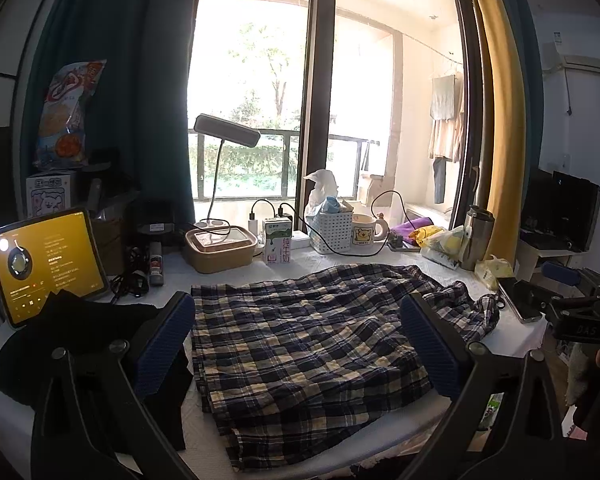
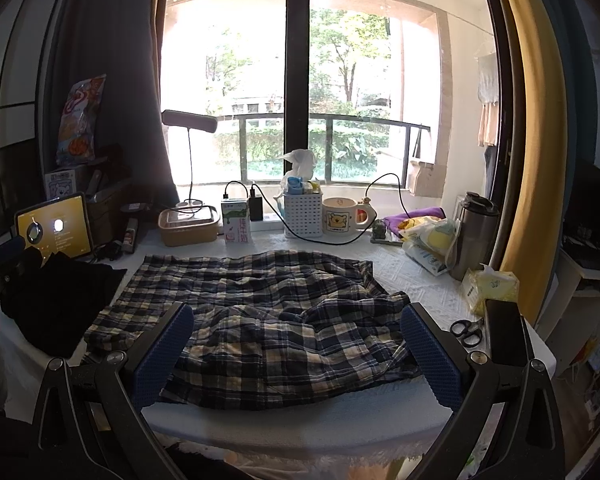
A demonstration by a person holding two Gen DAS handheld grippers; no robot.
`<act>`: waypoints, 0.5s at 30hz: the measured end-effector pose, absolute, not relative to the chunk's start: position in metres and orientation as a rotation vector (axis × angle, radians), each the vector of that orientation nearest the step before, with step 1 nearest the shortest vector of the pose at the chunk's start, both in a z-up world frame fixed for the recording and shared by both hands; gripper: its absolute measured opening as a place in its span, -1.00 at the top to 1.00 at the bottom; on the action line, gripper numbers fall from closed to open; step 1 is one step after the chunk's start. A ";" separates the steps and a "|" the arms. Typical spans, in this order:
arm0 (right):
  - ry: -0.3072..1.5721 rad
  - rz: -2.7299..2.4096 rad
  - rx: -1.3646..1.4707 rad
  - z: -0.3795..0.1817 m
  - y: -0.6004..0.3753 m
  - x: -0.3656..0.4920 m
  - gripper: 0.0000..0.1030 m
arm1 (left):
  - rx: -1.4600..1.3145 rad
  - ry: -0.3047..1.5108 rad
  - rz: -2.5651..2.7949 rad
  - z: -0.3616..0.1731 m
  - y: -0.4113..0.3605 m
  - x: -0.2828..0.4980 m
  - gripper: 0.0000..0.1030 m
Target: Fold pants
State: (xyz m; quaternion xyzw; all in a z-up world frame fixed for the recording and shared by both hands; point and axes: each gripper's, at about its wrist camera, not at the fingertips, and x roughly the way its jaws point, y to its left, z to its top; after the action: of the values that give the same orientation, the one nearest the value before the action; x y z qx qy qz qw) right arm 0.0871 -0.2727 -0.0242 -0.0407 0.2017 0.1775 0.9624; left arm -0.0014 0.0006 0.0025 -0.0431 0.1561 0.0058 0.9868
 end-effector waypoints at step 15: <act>0.405 0.362 -0.077 -0.022 -0.268 0.085 -1.00 | -0.072 0.311 0.014 0.005 0.002 -0.002 -0.97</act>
State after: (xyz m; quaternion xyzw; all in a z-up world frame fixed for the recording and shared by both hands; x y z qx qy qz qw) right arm 0.0850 -0.2684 -0.0220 -0.0379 0.2001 0.1787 0.9626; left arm -0.0018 0.0022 0.0047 -0.0357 0.1547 0.0072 0.9873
